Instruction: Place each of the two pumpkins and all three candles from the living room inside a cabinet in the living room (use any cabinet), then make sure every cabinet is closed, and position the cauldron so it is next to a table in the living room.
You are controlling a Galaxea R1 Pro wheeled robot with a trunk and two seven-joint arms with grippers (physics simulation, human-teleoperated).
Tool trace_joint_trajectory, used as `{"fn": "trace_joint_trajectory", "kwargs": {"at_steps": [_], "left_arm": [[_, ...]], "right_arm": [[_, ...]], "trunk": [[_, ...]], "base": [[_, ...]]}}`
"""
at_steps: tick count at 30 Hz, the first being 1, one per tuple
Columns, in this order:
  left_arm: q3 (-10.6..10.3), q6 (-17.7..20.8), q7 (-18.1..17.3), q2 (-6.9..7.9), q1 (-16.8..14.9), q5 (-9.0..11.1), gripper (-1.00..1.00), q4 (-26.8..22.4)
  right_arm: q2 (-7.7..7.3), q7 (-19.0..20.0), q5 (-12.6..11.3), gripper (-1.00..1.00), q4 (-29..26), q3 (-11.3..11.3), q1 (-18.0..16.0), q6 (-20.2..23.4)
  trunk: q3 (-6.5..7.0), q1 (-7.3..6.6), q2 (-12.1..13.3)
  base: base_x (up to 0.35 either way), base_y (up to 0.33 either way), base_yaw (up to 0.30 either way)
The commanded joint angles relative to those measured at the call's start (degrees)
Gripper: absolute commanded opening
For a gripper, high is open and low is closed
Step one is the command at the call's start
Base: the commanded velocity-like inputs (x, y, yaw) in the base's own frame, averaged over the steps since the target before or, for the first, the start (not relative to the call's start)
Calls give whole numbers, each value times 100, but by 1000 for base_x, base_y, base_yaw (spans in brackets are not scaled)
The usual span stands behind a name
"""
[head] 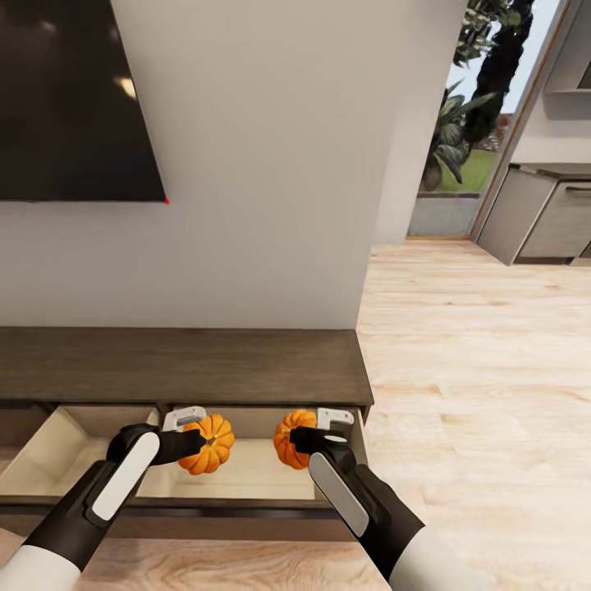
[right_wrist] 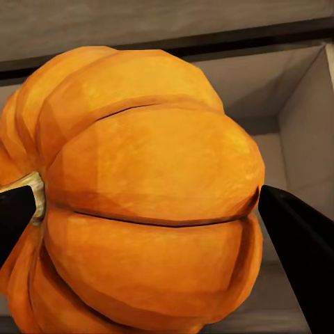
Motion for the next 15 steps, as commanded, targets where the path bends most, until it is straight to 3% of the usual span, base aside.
{"fn": "trace_joint_trajectory", "kwargs": {"at_steps": [1,9,15], "left_arm": [[-15,0,66,3,-4,54,-100,-7],[15,-4,72,-2,-3,47,-100,-7],[11,-4,80,-3,-4,53,-100,-14]], "right_arm": [[-2,-50,-33,-100,-10,12,-6,-1],[-2,-49,-28,-100,-23,14,-6,-53],[-2,-49,-36,-100,-18,18,-5,-54]], "trunk": [[-23,22,-44],[-167,198,-365],[-167,198,-365]], "base": [[0,0,0],[0,0,0],[0,0,0]]}}
